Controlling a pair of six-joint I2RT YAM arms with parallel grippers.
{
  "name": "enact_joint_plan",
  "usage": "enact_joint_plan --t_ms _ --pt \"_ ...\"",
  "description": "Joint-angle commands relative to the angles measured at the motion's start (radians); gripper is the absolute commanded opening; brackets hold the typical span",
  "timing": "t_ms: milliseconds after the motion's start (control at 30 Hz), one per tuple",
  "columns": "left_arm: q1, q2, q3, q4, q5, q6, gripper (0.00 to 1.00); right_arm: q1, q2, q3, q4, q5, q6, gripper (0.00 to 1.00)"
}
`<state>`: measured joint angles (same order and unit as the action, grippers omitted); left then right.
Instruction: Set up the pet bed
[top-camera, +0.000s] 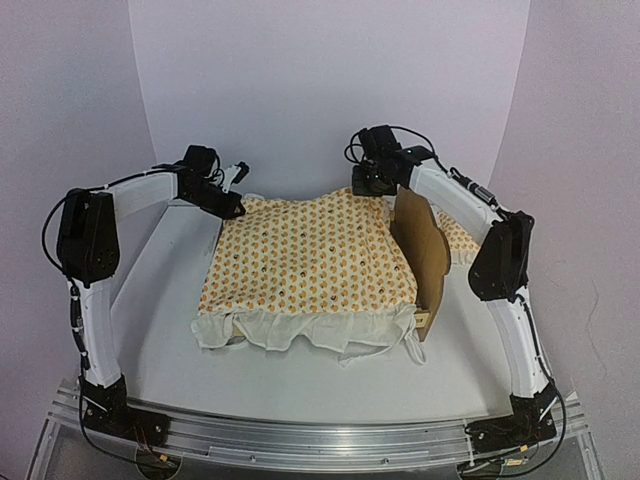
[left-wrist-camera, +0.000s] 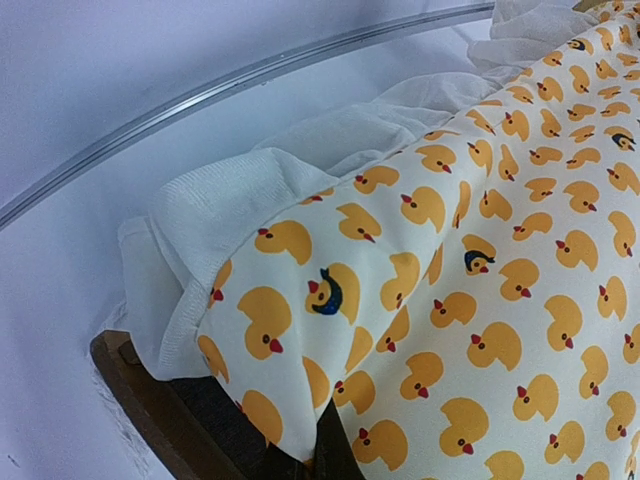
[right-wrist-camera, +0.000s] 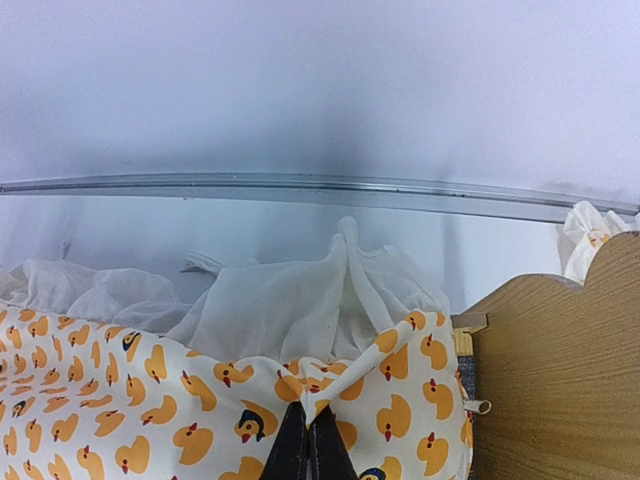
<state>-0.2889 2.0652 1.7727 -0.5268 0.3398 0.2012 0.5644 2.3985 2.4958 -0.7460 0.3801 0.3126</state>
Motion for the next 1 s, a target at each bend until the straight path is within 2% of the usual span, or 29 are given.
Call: enact_joint_plan --t_ms 0,200,233,333,400,533,667,733,833,967 --pt "0.018 -0.059 0.013 0.032 -0.024 0.003 0.00 -0.018 -0.032 -0.035 0.070 0.022 -0.049 0.00" --pt "0.017 -0.045 -0.058 0.123 -0.074 0.027 0.00 -0.022 -0.002 -0.068 0.070 0.082 -0.064 0.00" --pt "0.017 -0.037 -0.069 0.139 -0.087 0.033 0.00 -0.024 0.001 -0.068 0.070 0.086 -0.068 0.04" --pt "0.017 -0.012 -0.081 0.151 -0.131 0.034 0.00 -0.027 -0.004 -0.077 0.067 0.057 -0.094 0.32" --pt "0.017 -0.017 -0.094 0.155 -0.145 0.025 0.02 -0.027 -0.026 -0.084 0.065 0.026 -0.099 0.41" --pt "0.017 -0.039 -0.100 0.148 -0.140 0.018 0.27 -0.026 -0.094 -0.060 0.066 -0.052 -0.109 0.56" --pt "0.017 -0.050 -0.076 0.128 -0.149 0.025 0.50 -0.027 -0.199 -0.001 0.066 -0.174 -0.109 0.59" --pt "0.017 -0.048 -0.033 0.105 -0.163 0.038 0.56 -0.027 -0.249 0.039 0.066 -0.240 -0.114 0.59" --pt "0.018 -0.042 0.044 0.068 -0.180 0.066 0.63 -0.039 -0.351 0.038 0.065 -0.233 -0.111 0.63" --pt "0.025 -0.038 0.148 0.016 -0.183 0.093 0.73 -0.119 -0.520 -0.136 0.060 -0.121 -0.080 0.65"
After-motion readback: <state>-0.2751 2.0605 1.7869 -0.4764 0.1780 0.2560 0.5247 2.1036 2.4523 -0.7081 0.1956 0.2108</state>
